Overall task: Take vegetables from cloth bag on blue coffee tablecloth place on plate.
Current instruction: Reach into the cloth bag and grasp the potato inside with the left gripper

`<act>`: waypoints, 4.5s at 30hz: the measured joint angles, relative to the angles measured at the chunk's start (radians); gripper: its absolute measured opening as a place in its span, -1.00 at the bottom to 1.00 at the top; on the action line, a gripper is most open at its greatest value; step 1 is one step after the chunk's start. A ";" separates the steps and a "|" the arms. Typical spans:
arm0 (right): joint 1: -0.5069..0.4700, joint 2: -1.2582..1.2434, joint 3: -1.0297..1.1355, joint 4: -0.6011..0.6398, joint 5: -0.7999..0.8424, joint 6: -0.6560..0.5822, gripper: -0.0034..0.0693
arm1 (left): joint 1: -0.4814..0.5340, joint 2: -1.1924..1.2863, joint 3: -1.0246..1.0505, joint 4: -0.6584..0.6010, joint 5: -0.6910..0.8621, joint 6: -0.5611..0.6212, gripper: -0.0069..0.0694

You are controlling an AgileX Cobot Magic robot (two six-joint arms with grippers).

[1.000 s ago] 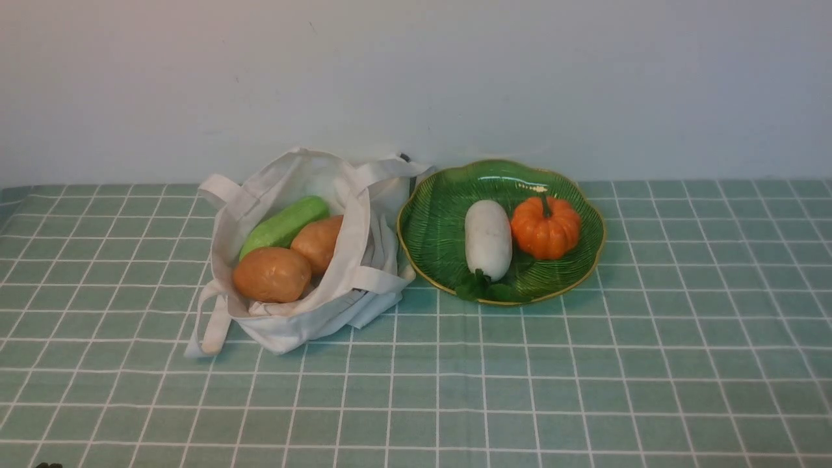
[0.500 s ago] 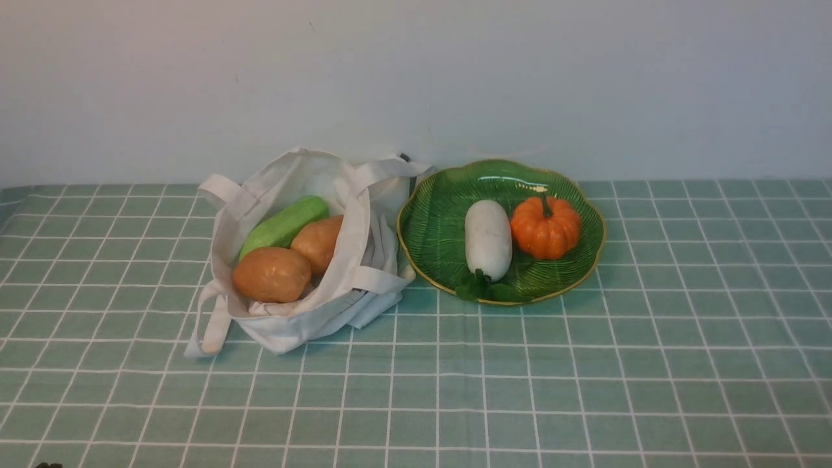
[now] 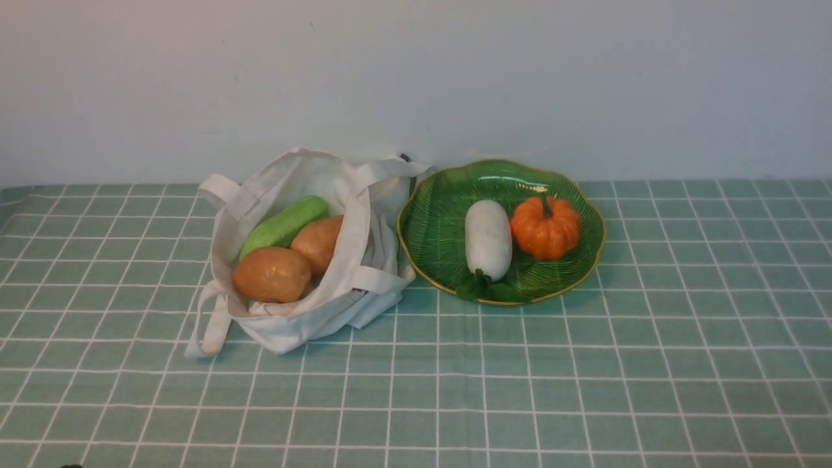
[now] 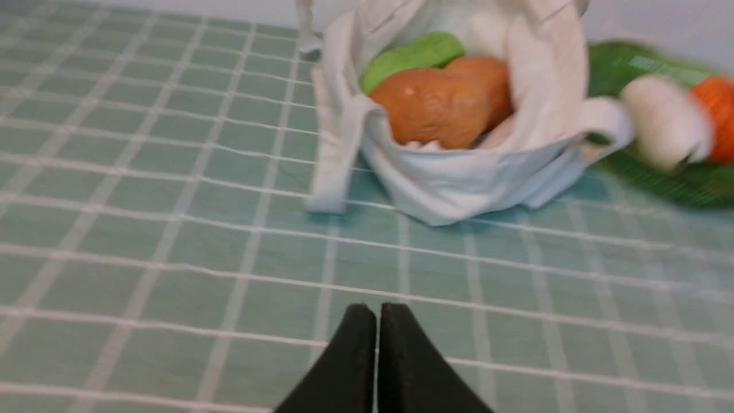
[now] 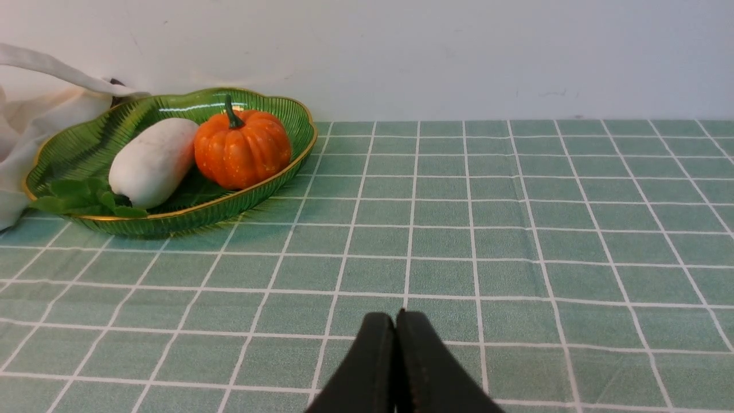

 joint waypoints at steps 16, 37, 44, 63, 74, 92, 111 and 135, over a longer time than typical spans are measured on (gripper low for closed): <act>0.000 0.000 0.000 0.000 0.000 0.000 -0.95 | 0.000 0.000 0.000 -0.861 -0.052 -0.139 -0.83; 0.000 0.000 0.000 0.000 0.000 0.000 -0.95 | 0.000 1.051 -0.985 0.173 0.765 0.037 -0.83; 0.000 0.000 0.000 0.000 0.000 0.000 -0.95 | -0.041 1.409 -1.171 0.228 0.758 -0.040 -0.62; 0.000 0.000 0.000 0.000 0.000 0.000 -0.95 | -0.284 1.960 -1.599 0.586 0.745 -0.103 0.83; 0.000 0.000 0.000 0.000 0.000 0.000 -0.95 | -0.284 2.029 -1.602 0.617 0.596 -0.009 0.81; 0.000 0.000 0.000 0.000 0.000 0.000 -0.95 | -0.286 2.052 -1.607 0.613 0.628 -0.005 0.20; 0.000 0.000 0.000 0.000 0.000 0.000 -0.95 | -0.286 1.930 -1.605 0.613 0.660 -0.238 -0.56; 0.000 0.000 0.000 0.000 0.000 0.000 -0.95 | -0.264 2.027 -1.605 0.643 0.522 -0.894 0.70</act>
